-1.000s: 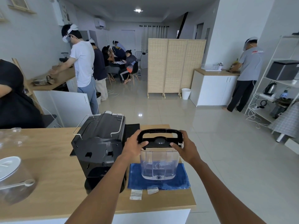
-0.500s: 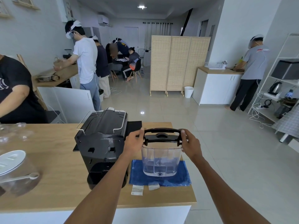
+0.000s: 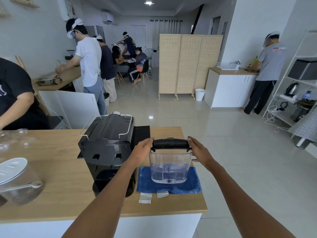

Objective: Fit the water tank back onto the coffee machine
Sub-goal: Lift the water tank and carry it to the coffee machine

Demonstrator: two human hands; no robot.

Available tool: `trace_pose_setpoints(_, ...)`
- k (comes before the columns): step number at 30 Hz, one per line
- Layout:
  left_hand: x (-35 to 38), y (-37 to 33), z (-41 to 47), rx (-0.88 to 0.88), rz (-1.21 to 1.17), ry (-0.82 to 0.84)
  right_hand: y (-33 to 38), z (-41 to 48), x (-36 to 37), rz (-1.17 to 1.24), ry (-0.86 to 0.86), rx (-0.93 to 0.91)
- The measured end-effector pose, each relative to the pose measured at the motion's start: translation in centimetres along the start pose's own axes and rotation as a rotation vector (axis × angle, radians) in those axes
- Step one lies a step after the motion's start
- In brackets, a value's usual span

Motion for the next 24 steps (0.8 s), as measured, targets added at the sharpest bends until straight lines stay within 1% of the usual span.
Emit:
trace_pose_setpoints(2,0.3,0.0,-0.8,0.034,0.013,0.02,-0.7,-0.1,0.4,-0.029,0.033,-0.002)
trace_pose_setpoints(5,1.1,-0.3,-2.0,0.072,0.136,0.026,-0.7,-0.6,1.2,-0.104,0.099,-0.029)
trace_pose_setpoints(9,2.2,-0.3,-3.2,0.077,0.29,0.003,-0.1,-1.6,1.3,-0.216,0.102,-0.099)
trace_pose_setpoints(11,2.0,0.5,-3.1,0.074,0.328,-0.008,-0.3,-1.8,1.9,-0.215,0.121,-0.103)
trace_pose_setpoints(17,1.7,0.7,-1.9,0.142,0.367,-0.021,-0.2,-1.4,1.5,-0.196,0.085,-0.135)
trace_pose_setpoints(22,1.5,1.5,-1.5,0.169,0.29,-0.058,-1.2,-0.9,1.3,-0.169,0.051,-0.147)
trace_pose_setpoints(24,1.3,1.7,-1.0,0.18,0.312,-0.071,-1.2,-1.2,1.2,-0.132,0.014,-0.174)
Point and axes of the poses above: each hand's wrist, its own z-axis towards the middle knuckle, its own x-axis out of the palm, y = z × x, the point moved 8 cm from there along z, towards the middle knuckle, and after that the axes turned 6 degrees about -x, right-handed, at the moved point
